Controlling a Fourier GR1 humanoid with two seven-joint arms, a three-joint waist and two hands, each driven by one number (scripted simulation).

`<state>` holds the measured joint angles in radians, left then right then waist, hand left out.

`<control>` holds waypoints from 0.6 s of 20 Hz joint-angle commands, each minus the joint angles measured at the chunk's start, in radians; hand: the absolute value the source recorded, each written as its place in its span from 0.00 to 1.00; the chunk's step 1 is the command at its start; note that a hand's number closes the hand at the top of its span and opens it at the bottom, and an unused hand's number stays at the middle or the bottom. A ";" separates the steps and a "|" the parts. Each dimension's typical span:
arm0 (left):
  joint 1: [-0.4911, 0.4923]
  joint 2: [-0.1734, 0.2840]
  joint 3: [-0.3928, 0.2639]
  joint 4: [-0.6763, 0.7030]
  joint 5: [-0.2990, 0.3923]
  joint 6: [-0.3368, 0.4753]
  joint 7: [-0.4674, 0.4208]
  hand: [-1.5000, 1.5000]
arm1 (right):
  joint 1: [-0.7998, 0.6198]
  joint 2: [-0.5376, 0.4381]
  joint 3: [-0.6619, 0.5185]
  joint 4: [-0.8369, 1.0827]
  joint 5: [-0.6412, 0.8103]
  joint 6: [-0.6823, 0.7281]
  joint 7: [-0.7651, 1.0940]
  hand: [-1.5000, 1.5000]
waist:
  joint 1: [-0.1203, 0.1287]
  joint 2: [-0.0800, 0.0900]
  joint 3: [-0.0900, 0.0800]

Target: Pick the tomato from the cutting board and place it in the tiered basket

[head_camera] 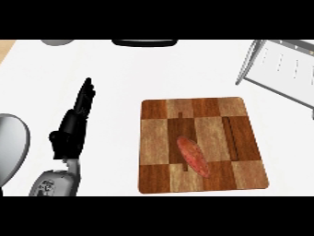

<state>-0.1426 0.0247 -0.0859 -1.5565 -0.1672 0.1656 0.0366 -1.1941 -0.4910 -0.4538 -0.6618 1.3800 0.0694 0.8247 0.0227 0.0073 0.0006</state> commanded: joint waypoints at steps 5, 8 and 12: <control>-0.032 0.019 0.028 0.015 0.002 -0.005 0.005 0.50 | 0.017 0.011 -0.110 0.017 -0.146 -0.180 -0.061 0.00 | -0.007 -0.002 0.000; -0.012 -0.005 0.013 0.036 -0.009 0.012 -0.010 0.50 | -0.005 0.007 -0.143 -0.017 -0.189 -0.240 -0.059 0.00 | -0.011 -0.004 -0.001; -0.028 0.020 0.035 -0.026 0.024 -0.017 0.050 0.50 | 0.050 -0.030 -0.171 -0.094 -0.198 -0.377 -0.050 0.00 | -0.016 -0.007 0.000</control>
<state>-0.1565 0.0372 -0.0621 -1.5607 -0.1538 0.1547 0.0562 -1.1542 -0.4996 -0.6016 -0.7071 1.2007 -0.2171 0.7606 0.0100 0.0024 0.0006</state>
